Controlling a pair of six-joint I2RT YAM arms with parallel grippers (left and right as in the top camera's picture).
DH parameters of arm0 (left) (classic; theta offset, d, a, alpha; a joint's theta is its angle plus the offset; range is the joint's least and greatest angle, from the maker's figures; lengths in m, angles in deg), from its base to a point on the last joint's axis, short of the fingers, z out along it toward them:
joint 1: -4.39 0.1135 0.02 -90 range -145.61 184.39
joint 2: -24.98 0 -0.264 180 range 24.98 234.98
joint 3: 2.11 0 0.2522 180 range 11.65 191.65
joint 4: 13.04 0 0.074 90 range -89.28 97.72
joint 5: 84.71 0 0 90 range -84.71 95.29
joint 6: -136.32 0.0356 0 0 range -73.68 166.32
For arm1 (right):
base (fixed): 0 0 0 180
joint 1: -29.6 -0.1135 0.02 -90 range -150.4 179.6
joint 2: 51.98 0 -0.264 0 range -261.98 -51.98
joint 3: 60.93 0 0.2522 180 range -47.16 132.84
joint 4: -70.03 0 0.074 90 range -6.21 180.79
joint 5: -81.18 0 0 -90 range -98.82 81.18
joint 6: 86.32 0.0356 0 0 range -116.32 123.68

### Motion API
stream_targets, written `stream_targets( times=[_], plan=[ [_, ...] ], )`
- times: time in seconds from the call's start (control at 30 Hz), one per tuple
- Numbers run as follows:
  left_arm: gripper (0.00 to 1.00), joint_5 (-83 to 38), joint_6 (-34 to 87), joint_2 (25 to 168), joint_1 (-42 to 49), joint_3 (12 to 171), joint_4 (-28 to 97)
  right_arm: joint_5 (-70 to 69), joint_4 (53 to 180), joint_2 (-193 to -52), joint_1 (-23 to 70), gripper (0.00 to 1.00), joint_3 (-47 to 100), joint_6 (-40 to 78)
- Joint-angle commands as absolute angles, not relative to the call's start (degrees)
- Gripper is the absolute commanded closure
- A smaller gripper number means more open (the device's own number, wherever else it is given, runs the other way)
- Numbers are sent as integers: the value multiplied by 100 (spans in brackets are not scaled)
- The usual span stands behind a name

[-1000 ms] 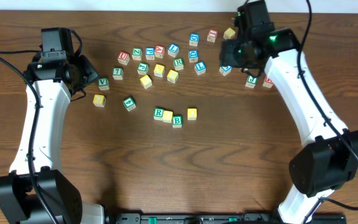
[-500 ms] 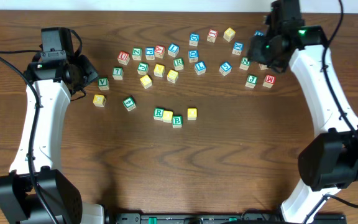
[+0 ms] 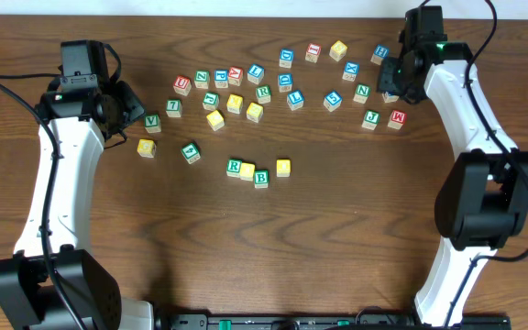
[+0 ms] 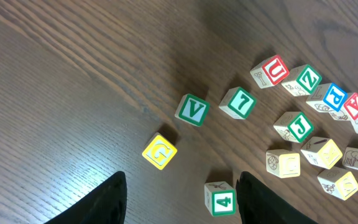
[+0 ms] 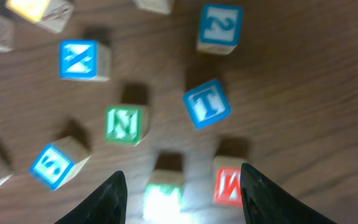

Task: Spell out ROBOT
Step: 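Lower the right gripper onto the blue-lettered T block and grasp it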

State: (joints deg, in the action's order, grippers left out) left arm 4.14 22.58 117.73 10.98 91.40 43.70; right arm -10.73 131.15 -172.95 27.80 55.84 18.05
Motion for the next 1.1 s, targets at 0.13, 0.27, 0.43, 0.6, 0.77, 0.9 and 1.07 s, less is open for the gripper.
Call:
stream_targets(
  times=[0.13,0.27,0.43,0.6,0.77,0.9,1.07],
  plan=[
    [44,486,2339,11854,1096,9137,4348,-1014,12618,-17513,3031,43,5597,1324],
    [44,486,2341,11854,1096,9137,4348,-820,12511,-17699,3079,43,5597,1151],
    [44,486,2339,11854,1096,9137,4350,-750,12358,-17979,3069,43,5597,985],
    [44,486,2339,11854,1096,9137,4348,-726,12201,-18243,3079,45,5597,821],
    [44,486,2339,11854,1096,9137,4353,-721,12004,-18459,3112,48,5597,832],
    [44,486,2339,11854,1096,9137,4357,-724,11845,-18549,3106,54,5597,856],
    [44,486,2339,11854,1096,9137,4355,-890,11829,-18549,3108,67,5597,856]
  ],
)
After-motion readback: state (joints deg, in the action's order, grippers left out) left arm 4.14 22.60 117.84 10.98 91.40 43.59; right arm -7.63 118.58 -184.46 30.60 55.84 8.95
